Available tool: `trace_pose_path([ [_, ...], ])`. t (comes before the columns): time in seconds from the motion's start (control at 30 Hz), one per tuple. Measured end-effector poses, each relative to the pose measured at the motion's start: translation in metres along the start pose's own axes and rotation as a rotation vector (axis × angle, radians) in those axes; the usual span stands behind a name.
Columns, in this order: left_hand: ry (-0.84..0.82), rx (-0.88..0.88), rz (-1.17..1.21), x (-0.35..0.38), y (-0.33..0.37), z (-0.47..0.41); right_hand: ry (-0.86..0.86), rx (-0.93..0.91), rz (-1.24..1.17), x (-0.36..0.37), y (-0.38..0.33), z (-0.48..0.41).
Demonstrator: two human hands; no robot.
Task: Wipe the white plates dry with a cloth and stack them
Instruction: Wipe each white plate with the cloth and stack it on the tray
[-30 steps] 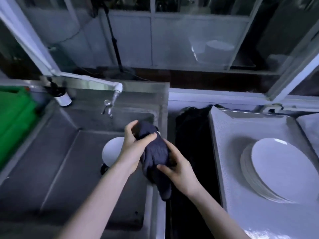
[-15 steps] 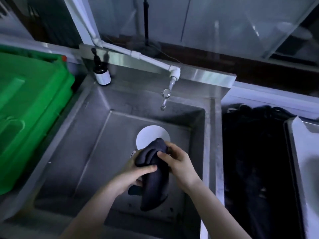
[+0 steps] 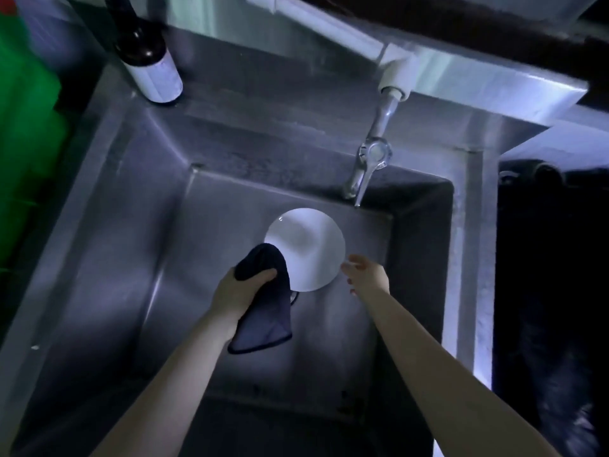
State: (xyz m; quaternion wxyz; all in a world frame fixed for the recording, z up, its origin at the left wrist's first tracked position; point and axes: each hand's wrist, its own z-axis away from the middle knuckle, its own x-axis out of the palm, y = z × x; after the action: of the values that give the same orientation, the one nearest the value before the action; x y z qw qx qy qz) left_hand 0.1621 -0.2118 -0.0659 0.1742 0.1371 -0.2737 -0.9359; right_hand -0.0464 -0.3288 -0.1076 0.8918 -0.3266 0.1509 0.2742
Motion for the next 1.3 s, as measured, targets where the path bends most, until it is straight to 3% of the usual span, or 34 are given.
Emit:
trace_pose_path([
  [0.17,0.024,-0.091,0.036,0.007,-0.006,-0.04,0.04,0.124,0.036,0.032,0.017,-0.043],
  [0.4,0.078,-0.203,0.116,0.005,-0.023,-0.063,0.112,0.275,-0.132,0.061,0.036,-0.074],
  [0.7,0.082,-0.213,0.127,0.008,-0.018,-0.077,0.207,0.258,-0.045,0.072,0.039,-0.087],
  [0.9,0.042,-0.187,0.103,0.008,-0.005,-0.077,0.225,0.259,-0.114,0.066,0.035,-0.086],
  [1.3,0.025,-0.089,0.132,-0.015,-0.012,-0.048,0.05,0.128,-0.407,0.034,0.01,-0.038],
])
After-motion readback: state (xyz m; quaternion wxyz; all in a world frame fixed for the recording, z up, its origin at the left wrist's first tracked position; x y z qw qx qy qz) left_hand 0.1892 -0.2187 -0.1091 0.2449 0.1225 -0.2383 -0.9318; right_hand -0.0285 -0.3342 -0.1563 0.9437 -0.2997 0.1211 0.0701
